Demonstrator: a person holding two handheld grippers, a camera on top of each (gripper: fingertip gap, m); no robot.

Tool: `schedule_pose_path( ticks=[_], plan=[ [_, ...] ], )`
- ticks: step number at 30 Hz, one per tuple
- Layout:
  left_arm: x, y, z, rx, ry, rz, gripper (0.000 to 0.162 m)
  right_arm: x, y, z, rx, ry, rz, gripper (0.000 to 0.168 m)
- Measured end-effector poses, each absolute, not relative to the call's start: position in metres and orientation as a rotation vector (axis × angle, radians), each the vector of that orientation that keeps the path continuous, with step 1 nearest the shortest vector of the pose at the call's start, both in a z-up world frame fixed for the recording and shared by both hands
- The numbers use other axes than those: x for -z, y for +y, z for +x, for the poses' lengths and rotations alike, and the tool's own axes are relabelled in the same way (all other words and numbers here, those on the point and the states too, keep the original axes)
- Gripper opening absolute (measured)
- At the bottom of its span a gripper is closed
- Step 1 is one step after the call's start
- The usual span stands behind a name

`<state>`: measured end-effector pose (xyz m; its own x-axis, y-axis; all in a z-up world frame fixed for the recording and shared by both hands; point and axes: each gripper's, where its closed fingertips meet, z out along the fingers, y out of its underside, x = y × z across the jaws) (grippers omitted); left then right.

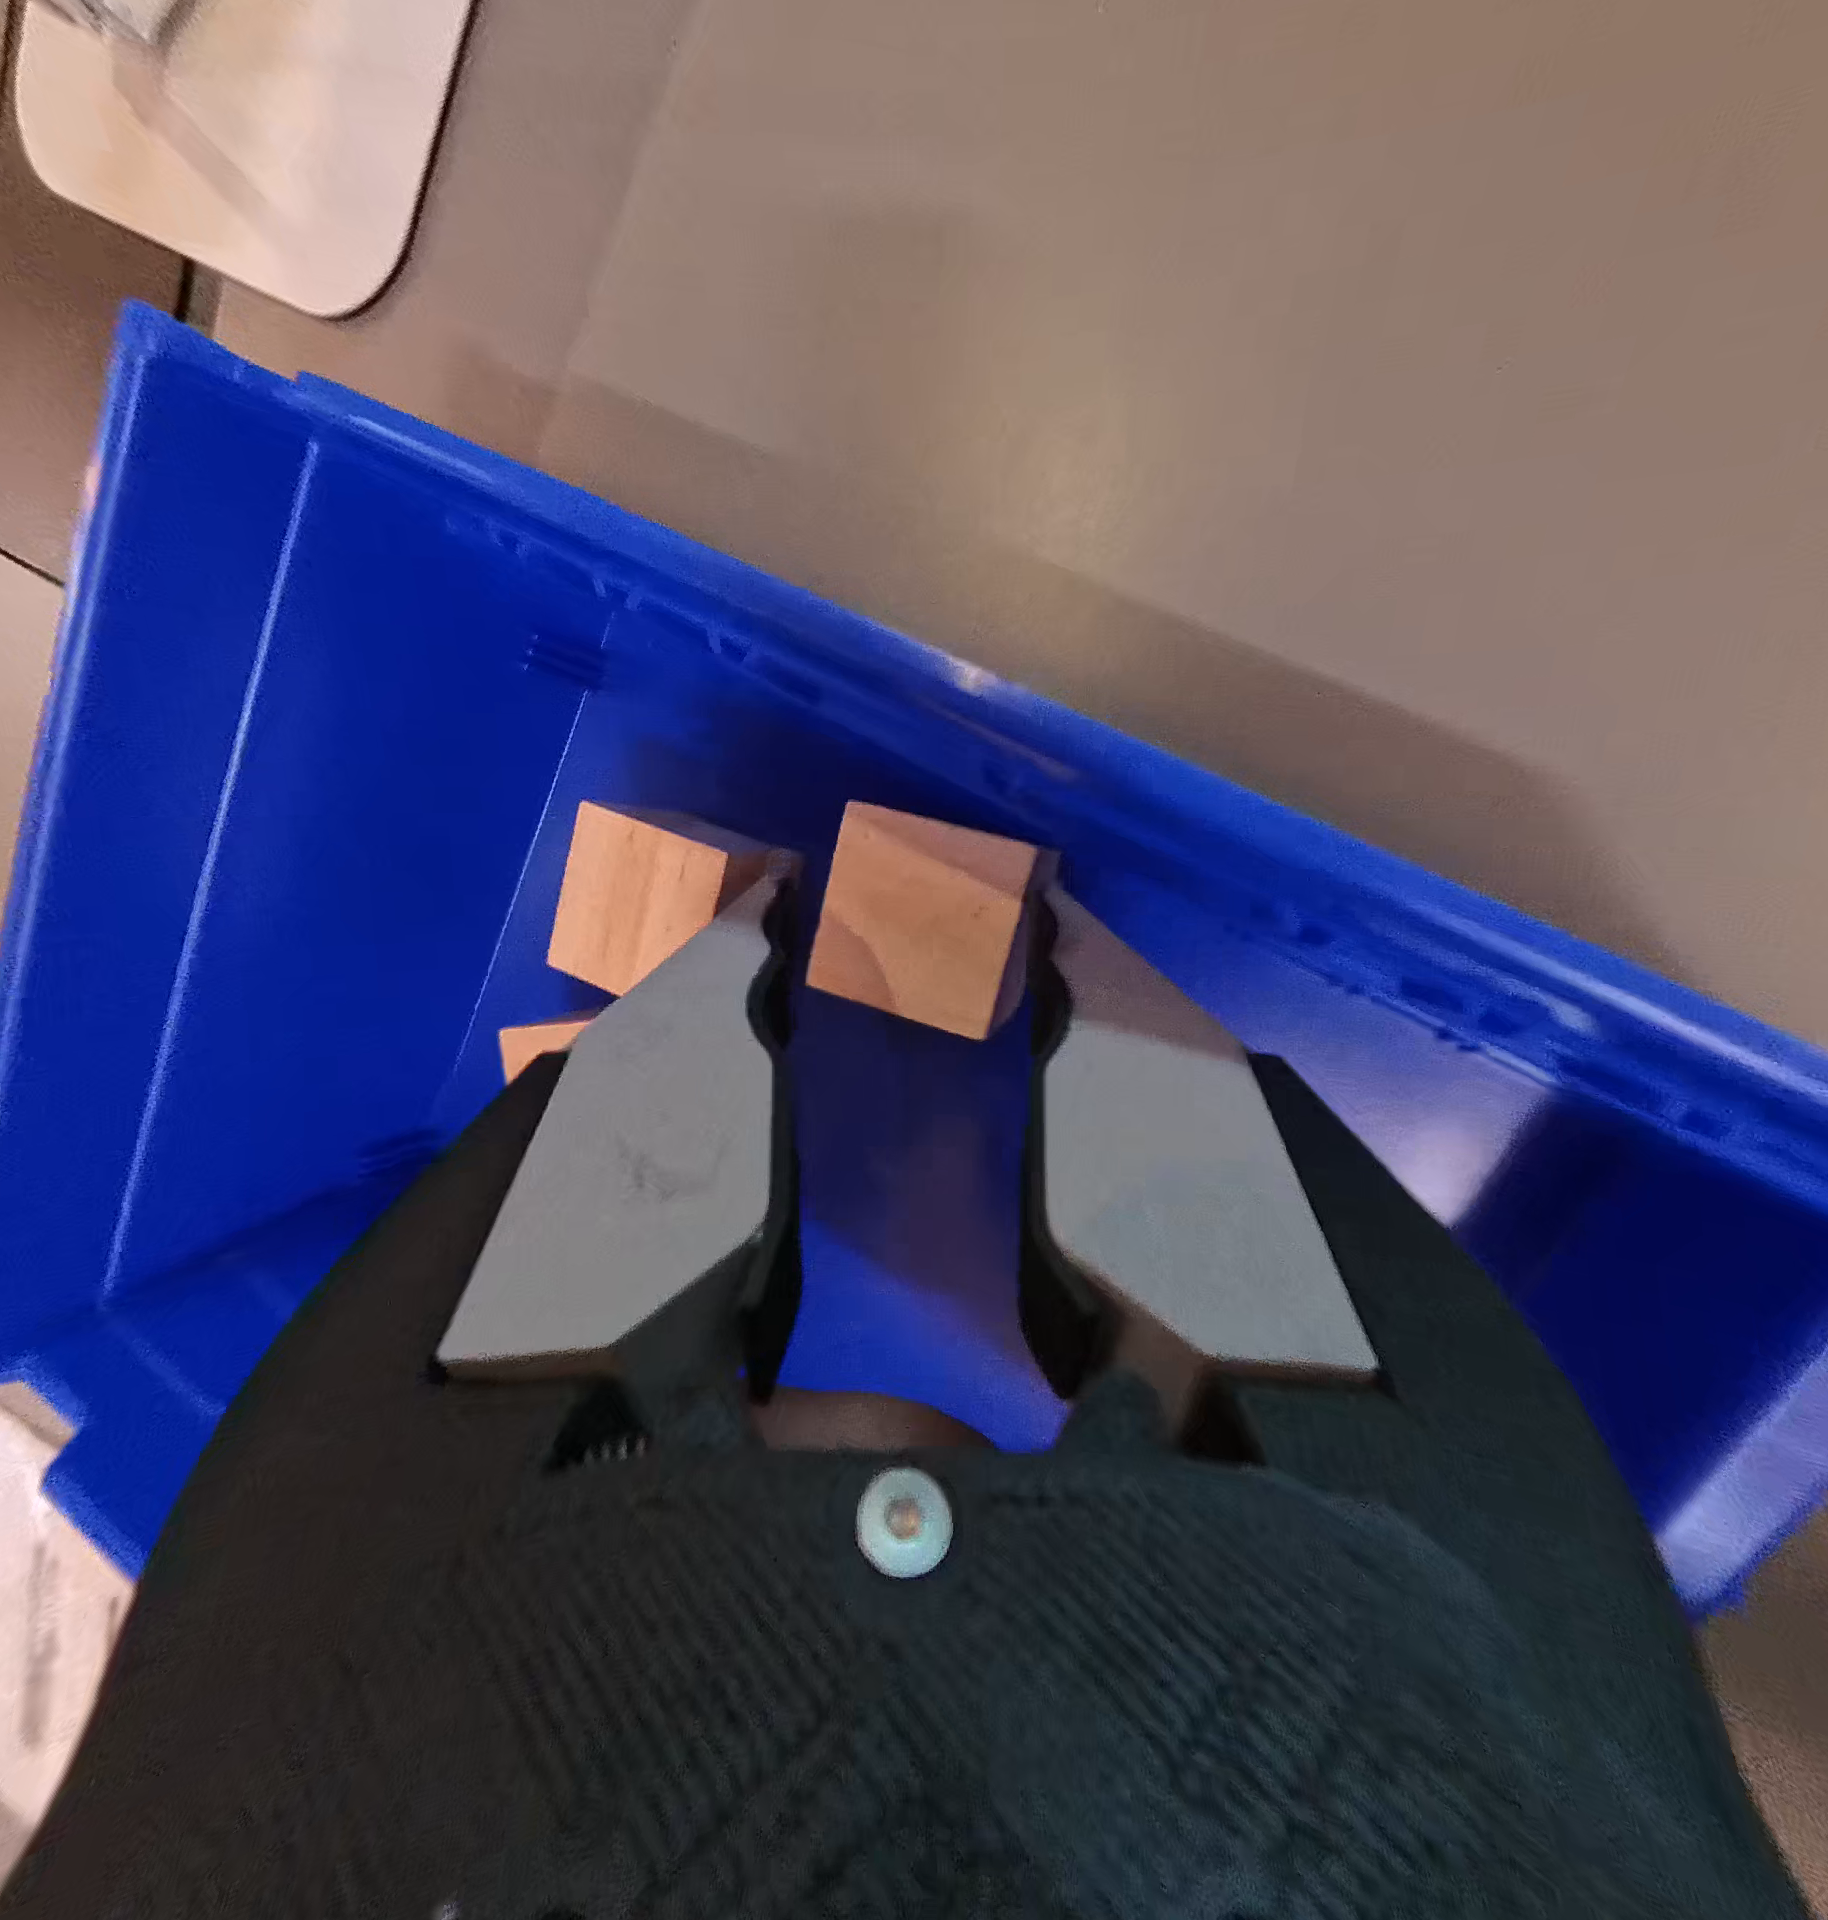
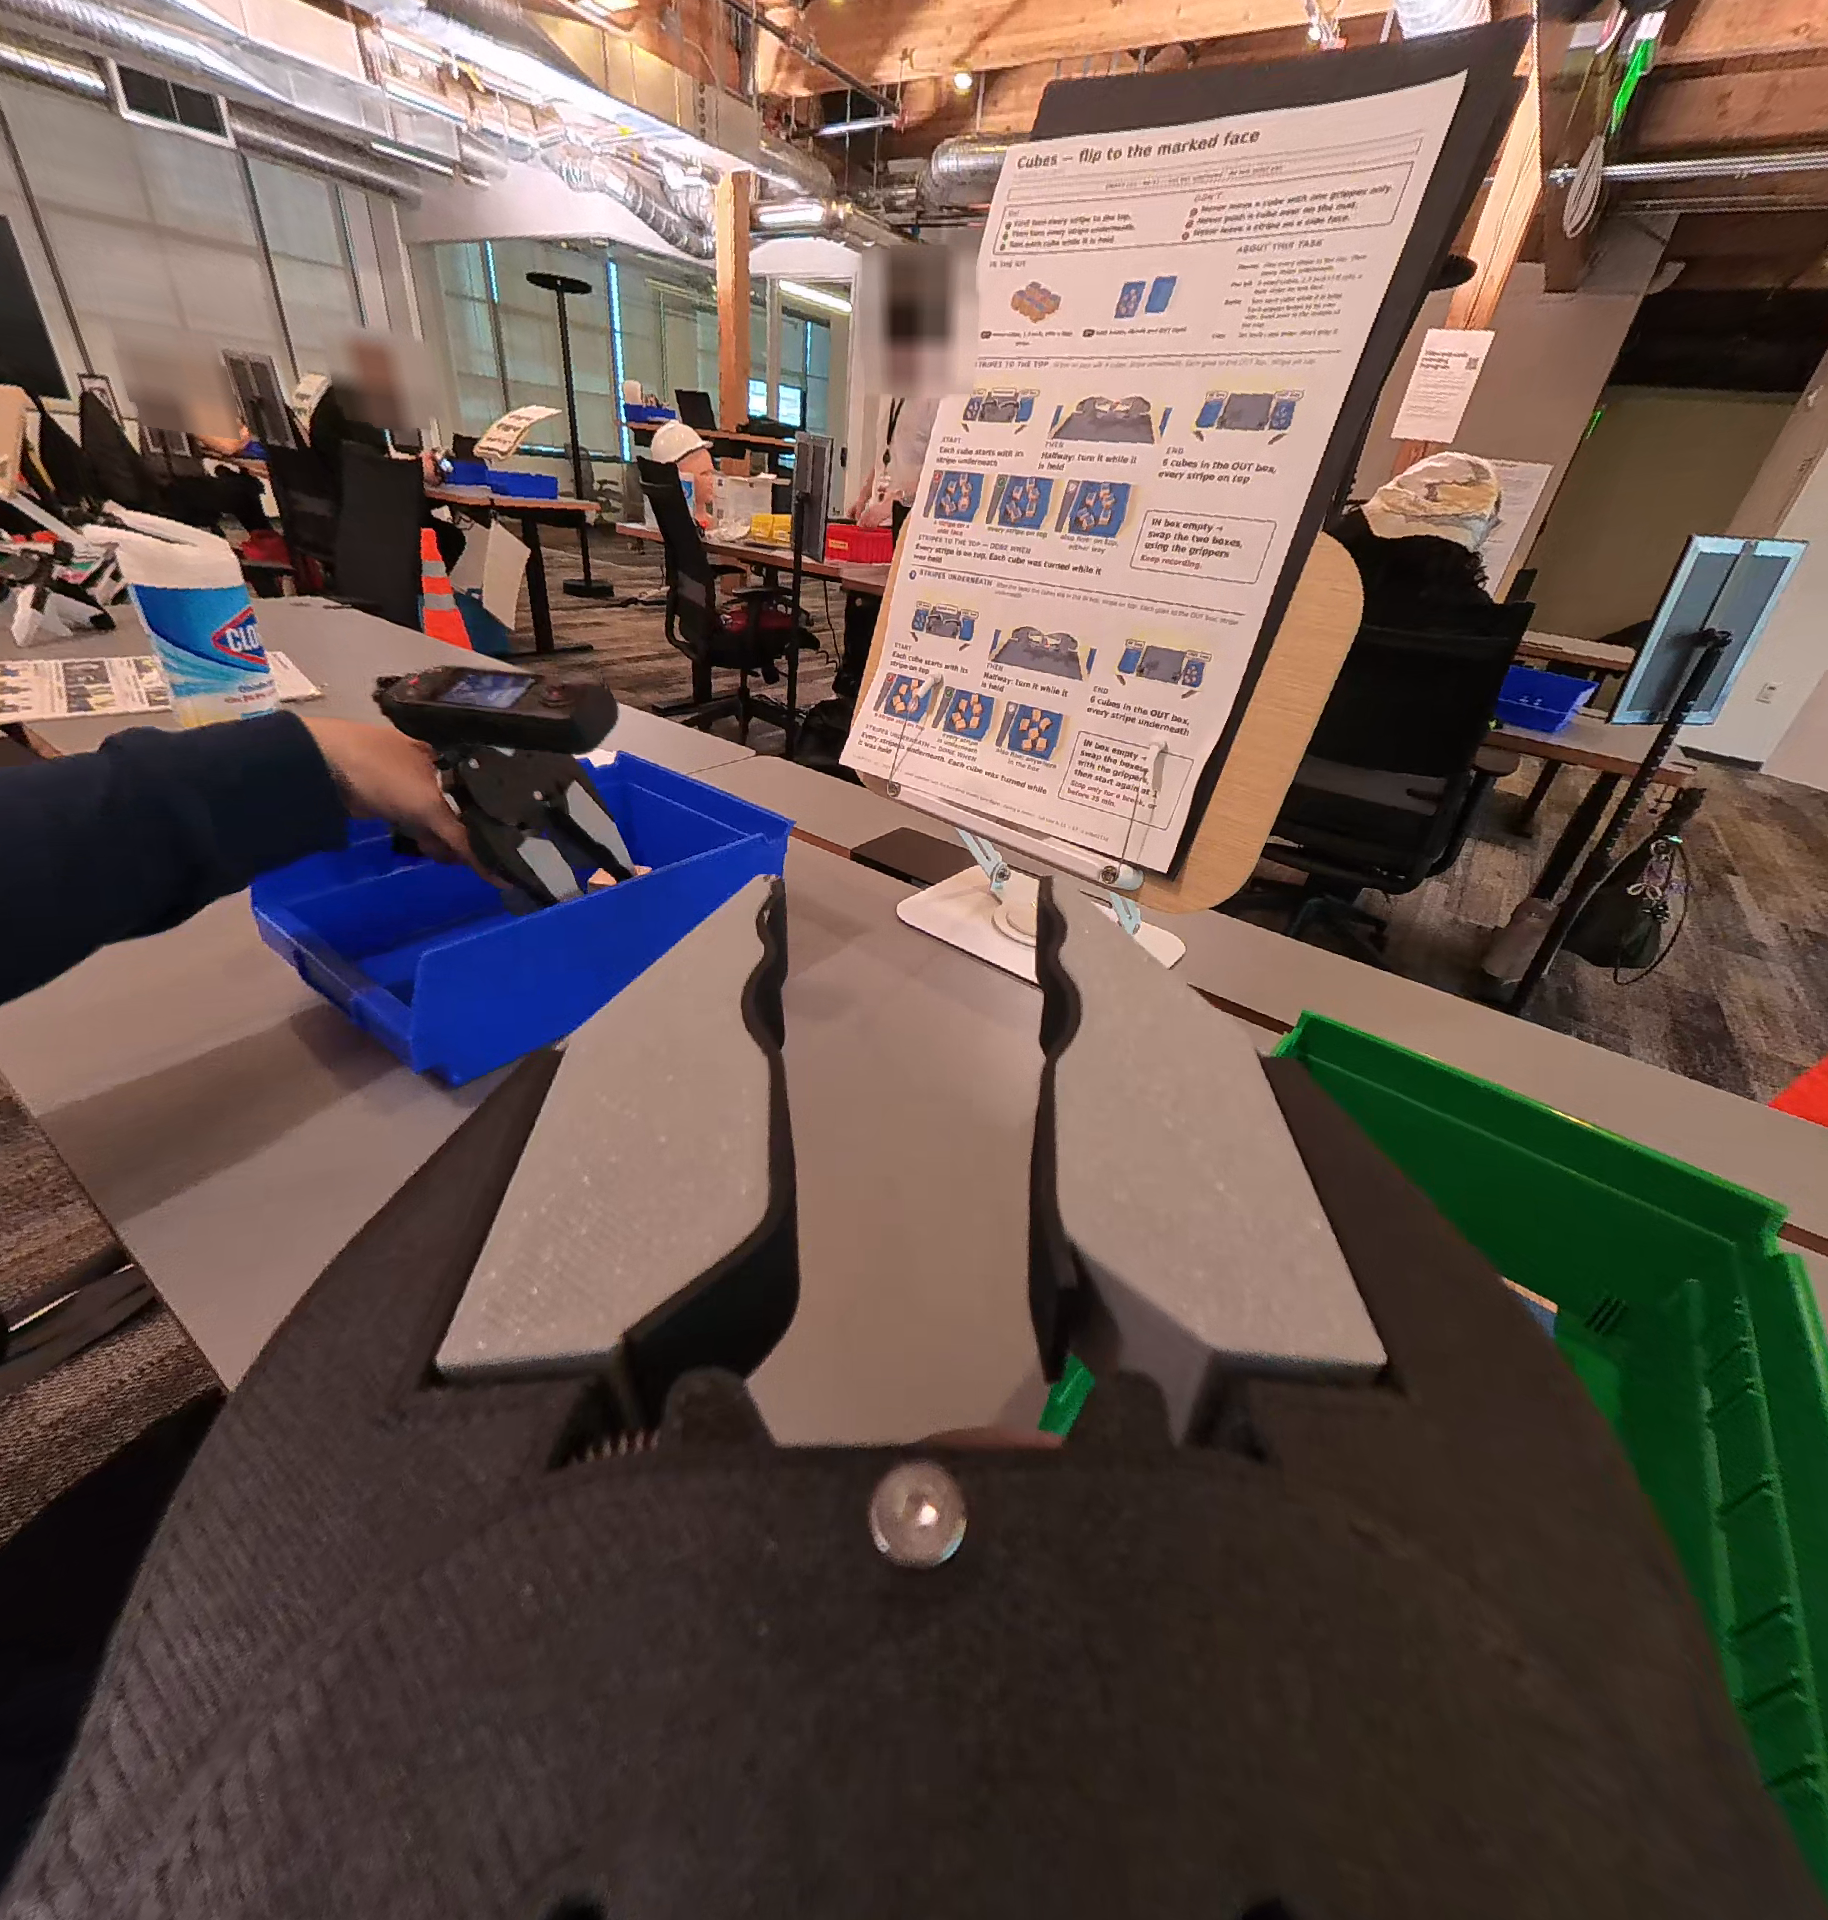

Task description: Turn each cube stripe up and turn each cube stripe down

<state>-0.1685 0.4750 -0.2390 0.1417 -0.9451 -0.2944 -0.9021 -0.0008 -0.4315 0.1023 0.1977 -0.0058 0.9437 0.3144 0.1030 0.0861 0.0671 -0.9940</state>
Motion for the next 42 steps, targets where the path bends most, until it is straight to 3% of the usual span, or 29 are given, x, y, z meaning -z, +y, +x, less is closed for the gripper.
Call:
schedule_pose_path(
  ticks=[6,10,15,20,25,31,40,42],
  plan=[
    [0.267,0.481,-0.169,0.047,1.849,-1.960,0.049,0.011,0.201,0.097,-0.170,-0.347,-1.524,0.046],
    [0.257,0.490,-0.178,-0.013,1.753,-1.928,0.048,0.011,0.198,0.096,-0.145,-0.371,-1.518,0.045],
    [0.182,0.472,-0.186,0.093,1.455,-1.680,0.048,0.022,0.204,0.087,-0.269,-0.397,-1.559,0.045],
    [0.086,0.339,-0.145,0.497,1.343,-1.057,0.047,0.034,0.205,0.040,-0.577,-0.484,-1.579,0.047],
    [0.043,0.211,-0.121,0.720,1.272,-0.583,0.047,0.048,0.184,-0.036,-1.058,-0.631,-1.573,0.054],
    [0.040,0.152,-0.104,0.719,1.304,-0.400,0.047,0.056,0.157,-0.089,-1.419,-0.744,-1.560,0.062],
    [0.045,0.134,-0.097,0.726,1.268,-0.280,0.047,0.055,0.136,-0.109,-1.346,-0.862,-1.546,0.062],
    [0.046,0.134,-0.094,0.708,1.259,-0.276,0.047,0.058,0.139,-0.110,-1.219,-0.875,-1.548,0.052]
  ],
)
